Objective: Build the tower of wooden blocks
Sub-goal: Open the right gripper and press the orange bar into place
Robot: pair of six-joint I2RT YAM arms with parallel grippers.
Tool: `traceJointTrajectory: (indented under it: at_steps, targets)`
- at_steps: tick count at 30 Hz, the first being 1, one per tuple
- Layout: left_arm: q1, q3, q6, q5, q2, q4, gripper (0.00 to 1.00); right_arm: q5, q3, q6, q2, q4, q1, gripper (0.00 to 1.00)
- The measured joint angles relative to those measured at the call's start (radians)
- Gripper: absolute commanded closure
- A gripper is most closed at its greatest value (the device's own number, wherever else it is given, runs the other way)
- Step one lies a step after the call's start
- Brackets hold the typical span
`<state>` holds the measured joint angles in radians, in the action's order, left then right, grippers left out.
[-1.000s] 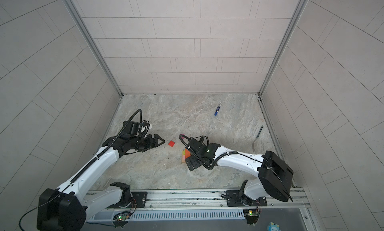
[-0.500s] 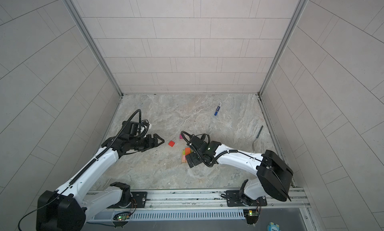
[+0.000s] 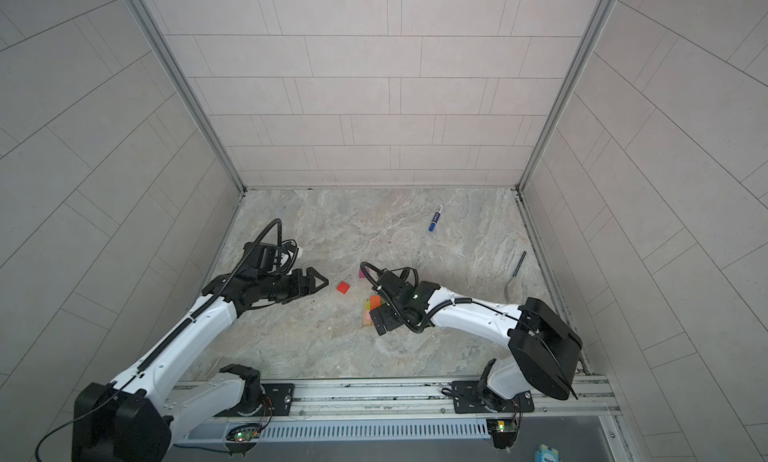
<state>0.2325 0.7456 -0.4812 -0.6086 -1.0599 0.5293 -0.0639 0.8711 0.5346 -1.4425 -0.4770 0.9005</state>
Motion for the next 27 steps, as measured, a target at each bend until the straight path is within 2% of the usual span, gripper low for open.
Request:
traceJointTrajectory:
  at_steps: [27]
  targets:
    - [0.0, 0.0, 0.0, 0.003, 0.002, 0.0, 0.13, 0.0, 0.015, -0.001, -0.023, 0.004, -0.005, 0.03]
